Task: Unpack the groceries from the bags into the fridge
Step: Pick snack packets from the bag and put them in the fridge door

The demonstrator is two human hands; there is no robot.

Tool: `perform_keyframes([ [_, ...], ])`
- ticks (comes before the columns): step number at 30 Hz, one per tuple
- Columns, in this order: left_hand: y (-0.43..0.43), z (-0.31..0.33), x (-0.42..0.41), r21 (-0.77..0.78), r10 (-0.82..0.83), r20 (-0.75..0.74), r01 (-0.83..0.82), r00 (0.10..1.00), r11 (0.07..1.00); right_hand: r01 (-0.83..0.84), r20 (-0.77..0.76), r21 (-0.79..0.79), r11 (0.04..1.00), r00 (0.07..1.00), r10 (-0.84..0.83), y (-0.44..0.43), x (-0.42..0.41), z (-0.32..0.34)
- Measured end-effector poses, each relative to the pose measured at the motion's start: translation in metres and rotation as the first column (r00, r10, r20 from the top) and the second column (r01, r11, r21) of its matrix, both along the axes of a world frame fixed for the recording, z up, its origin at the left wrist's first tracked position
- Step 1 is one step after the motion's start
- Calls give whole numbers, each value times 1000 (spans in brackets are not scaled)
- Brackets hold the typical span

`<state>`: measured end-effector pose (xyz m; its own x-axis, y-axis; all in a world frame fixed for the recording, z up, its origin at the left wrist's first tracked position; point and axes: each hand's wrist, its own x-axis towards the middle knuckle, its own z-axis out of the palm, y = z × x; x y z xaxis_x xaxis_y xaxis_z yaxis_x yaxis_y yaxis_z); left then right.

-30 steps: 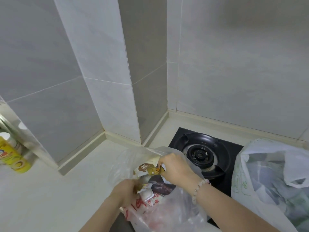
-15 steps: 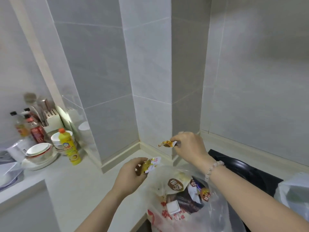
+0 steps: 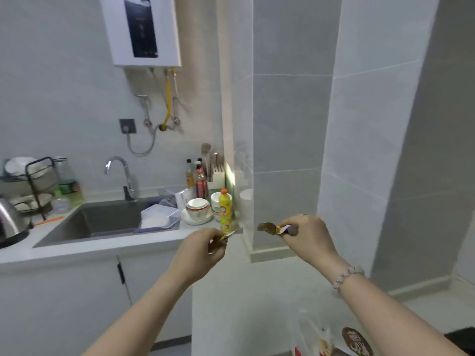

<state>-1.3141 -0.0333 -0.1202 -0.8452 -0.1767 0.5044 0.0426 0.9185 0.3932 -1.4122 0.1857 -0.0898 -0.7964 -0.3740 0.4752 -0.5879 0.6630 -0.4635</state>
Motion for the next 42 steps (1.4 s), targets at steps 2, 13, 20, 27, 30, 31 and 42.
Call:
perform_keyframes([
  [2, -12, 6, 39, -36, 102, 37, -101, 994, 994, -127, 0, -6, 992, 992, 127, -28, 11, 0],
  [13, -47, 52, 316, -77, 691, 4, -689, 723, 721, -788, -61, -7, 616, 615, 786, -191, 200, 27],
  [20, -19, 83, 484, -70, 916, -79, -919, 392, 388, -957, -145, -11, 290, 289, 946, -231, 359, 59],
  [27, 19, 108, 614, -9, 972, -139, -982, 188, 188, -997, -236, -3, 72, 71, 969, -238, 501, 84],
  [30, 31, 118, 663, -11, 981, -173, -996, 90, 89, -999, -286, 18, 30, 24, 958, -237, 556, 96],
  [31, 34, 122, 679, -10, 981, -180, -997, 73, 72, -1000, -307, 9, 22, 18, 952, -237, 574, 101],
  [42, 26, 162, 831, -1, 978, -207, -1000, -8, -8, -999, -392, -32, 37, 47, 919, -254, 733, 126],
])
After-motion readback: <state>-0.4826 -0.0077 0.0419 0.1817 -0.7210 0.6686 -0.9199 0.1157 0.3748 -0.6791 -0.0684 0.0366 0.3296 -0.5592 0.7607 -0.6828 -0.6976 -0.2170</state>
